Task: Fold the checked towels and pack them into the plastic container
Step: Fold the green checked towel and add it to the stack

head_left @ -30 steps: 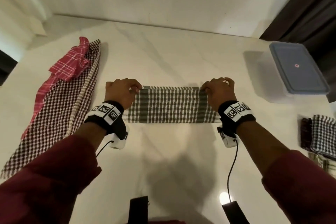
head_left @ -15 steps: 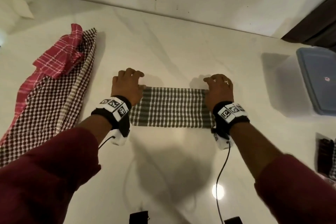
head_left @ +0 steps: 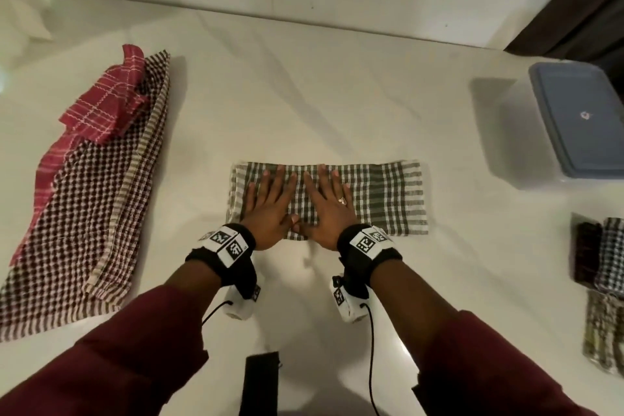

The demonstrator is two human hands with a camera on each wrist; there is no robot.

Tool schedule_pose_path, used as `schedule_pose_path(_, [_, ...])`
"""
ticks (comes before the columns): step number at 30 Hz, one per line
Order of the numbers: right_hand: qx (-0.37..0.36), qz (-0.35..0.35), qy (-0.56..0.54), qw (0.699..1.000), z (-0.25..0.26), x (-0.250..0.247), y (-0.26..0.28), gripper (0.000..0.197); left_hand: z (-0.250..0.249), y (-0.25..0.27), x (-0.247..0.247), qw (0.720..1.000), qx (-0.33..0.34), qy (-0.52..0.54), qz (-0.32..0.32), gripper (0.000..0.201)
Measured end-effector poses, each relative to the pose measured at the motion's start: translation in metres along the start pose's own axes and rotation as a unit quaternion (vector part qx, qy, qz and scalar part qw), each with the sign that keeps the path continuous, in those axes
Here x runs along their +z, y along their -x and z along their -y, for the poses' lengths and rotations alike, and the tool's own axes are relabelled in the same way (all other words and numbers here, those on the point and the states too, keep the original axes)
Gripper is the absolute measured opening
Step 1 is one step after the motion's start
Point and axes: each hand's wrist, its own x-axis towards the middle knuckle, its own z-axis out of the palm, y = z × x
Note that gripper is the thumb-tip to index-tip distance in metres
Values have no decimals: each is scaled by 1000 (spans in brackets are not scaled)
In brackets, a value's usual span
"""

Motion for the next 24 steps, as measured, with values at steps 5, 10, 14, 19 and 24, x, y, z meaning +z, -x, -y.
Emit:
schedule_pose_path(5, [9,0,-17,1000,2,32,52,93,-14,41,37,1000,-4,-20,14,72])
schedule_pose_path(10, [36,-27,8,999,-11,54,101,87,-12,67,64,999,0,-46,4,74])
schedule_pose_path(14, [132,-75,4,988,-57,42,130,94,-11,66,67,998,-16,-59,-21,80])
schedule_pose_path(19, [195,-69,-23,978,-76,28,144,103,-14,71,71,996,-18,-76,-50,88])
schedule_pose_path(24, [285,-187,-180,923,-67,23,151,102,-16,72,72,995,-18,-79,-52,96])
